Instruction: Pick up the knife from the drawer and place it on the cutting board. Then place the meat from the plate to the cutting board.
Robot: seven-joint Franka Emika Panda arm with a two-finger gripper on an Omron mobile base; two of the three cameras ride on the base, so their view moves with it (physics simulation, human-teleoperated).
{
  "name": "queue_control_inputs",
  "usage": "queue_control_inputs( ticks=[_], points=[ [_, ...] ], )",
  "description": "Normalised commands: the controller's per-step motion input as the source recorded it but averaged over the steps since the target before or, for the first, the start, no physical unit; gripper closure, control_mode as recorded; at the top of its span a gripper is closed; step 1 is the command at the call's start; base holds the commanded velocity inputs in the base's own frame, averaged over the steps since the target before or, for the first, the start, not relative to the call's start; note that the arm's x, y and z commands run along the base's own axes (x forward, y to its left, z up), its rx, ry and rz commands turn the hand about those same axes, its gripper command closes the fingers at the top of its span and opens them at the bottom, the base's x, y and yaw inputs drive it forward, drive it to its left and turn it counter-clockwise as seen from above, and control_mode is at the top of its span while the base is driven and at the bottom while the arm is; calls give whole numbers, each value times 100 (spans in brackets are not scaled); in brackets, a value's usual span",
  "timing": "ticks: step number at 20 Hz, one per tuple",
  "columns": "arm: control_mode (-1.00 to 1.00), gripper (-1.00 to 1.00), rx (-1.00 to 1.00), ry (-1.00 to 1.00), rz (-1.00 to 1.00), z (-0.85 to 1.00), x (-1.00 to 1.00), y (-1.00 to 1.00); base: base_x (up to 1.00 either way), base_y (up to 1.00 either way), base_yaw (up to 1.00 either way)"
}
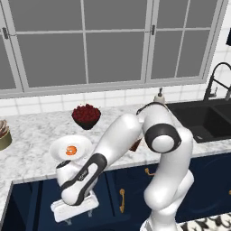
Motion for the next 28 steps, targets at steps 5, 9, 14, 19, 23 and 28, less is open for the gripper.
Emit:
queue_control_inputs(
  ticks=[5,9,14,19,23,28],
  points=[
    [-100,-100,0,-18,-16,14,73,24,0,0,0],
    [-100,-100,0,-19,-20,6,27,60,0,0,0],
    [-100,-100,0,-11,-10,0,0,35,0,0,0],
    [-100,-100,0,0,0,0,46,3,0,0,0],
    [-100,-100,0,0,0,-4,60,19,0,0,0],
    [-100,-100,0,-4,0,-25,29,37,0,0,0]
  ],
)
